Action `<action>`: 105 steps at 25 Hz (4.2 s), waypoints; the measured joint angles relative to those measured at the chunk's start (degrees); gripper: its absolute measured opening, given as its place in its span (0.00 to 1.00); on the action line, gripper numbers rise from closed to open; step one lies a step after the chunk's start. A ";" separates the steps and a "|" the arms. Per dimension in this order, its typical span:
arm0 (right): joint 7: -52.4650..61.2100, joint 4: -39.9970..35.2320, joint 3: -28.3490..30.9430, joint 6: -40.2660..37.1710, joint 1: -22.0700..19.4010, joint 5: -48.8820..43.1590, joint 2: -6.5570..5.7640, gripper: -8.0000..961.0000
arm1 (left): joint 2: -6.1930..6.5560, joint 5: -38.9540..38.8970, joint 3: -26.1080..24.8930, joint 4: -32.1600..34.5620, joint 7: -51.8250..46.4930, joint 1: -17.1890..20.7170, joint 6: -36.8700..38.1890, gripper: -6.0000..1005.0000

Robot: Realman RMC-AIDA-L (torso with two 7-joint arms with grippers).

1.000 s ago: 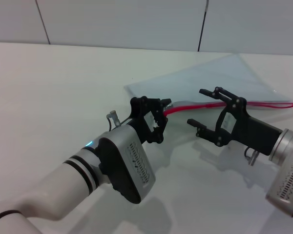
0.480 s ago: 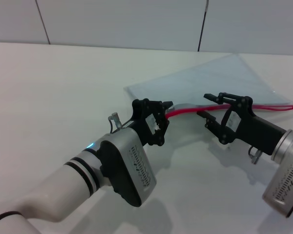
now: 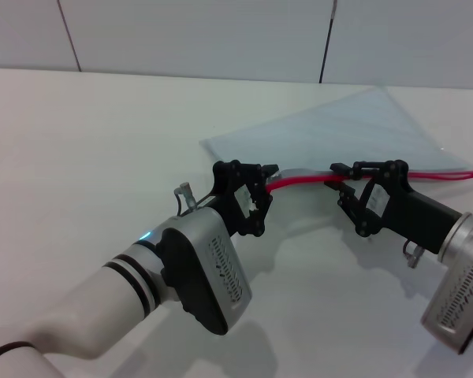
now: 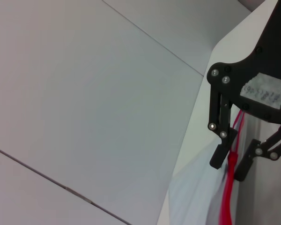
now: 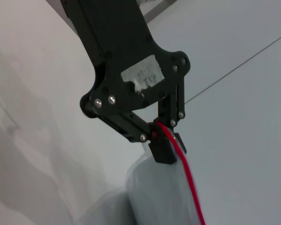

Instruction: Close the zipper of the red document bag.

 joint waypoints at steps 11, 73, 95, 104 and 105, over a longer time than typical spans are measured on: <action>-1.08 1.30 -0.01 -0.22 0.27 -0.10 0.00 0.13 | 0.00 -0.19 0.00 -0.17 0.00 -0.20 0.25 0.05; -4.25 -4.98 28.35 -7.99 -9.26 9.60 -0.02 0.55 | -0.51 -4.37 -0.10 -4.48 -0.97 0.00 -10.14 0.18; 31.31 5.42 27.38 -24.00 -9.30 15.01 -0.21 0.93 | -0.14 -22.17 -1.33 -16.80 -41.06 -1.24 -41.11 0.35; 32.06 5.41 26.34 -27.52 -9.45 14.99 -0.19 0.93 | 0.05 -22.70 -1.52 -19.96 -49.48 -1.90 -45.36 0.44; 32.08 5.41 26.25 -27.73 -9.40 14.99 -0.19 0.93 | 0.02 -22.70 -1.44 -20.22 -49.51 -2.14 -45.56 0.45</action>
